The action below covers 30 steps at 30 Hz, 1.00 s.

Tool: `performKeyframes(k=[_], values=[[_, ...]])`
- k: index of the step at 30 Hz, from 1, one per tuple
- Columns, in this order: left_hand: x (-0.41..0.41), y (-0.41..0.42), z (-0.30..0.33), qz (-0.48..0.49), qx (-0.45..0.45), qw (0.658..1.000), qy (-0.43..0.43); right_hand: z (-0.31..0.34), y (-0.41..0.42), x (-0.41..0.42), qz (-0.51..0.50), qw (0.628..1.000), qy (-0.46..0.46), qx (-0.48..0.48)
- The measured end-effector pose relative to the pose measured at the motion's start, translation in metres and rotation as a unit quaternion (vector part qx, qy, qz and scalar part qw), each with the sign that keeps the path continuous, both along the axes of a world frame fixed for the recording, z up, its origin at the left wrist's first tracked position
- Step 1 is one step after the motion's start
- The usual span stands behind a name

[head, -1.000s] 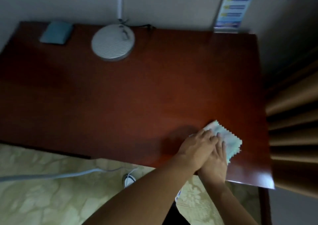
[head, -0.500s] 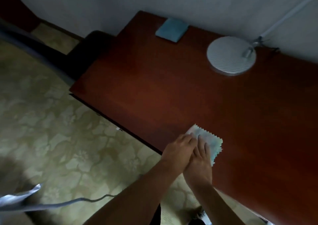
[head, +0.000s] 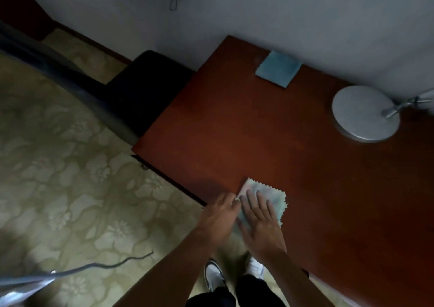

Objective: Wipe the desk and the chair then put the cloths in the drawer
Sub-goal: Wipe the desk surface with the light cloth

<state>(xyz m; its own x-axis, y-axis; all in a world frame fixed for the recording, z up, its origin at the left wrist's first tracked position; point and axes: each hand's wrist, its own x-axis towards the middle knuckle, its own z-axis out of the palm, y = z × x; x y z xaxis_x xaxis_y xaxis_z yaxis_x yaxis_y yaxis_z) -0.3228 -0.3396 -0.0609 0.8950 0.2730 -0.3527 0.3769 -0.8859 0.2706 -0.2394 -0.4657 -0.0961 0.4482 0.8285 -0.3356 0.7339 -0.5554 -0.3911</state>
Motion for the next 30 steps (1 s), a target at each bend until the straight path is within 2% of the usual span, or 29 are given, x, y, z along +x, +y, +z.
performKeyframes(k=[2, 4, 9, 18, 24, 27, 30], values=[[0.010, 0.010, -0.005, -0.016, 0.008, 0.998, -0.061, -0.003, 0.004, 0.020, -0.001, 1.000, -0.007, 0.021], [0.024, 0.015, -0.006, -0.041, 0.019, 0.996, -0.077, -0.003, 0.013, 0.045, -0.022, 0.999, -0.013, 0.032], [0.101, 0.036, -0.017, -0.079, 0.026, 0.994, -0.067, -0.008, 0.033, 0.123, -0.045, 0.998, -0.037, 0.033], [0.277, 0.113, -0.025, -0.100, 0.022, 0.989, -0.107, -0.022, 0.102, 0.294, -0.078, 0.995, -0.049, 0.037], [0.354, 0.153, -0.023, -0.088, 0.019, 0.985, -0.149, -0.033, 0.130, 0.358, -0.092, 0.992, -0.073, 0.036], [0.374, 0.177, -0.020, -0.038, 0.045, 0.979, -0.194, -0.032, 0.138, 0.374, -0.080, 0.992, -0.090, 0.048], [0.385, 0.197, -0.021, 0.116, 0.084, 0.977, -0.160, -0.028, 0.140, 0.379, -0.068, 0.991, -0.096, 0.057]])
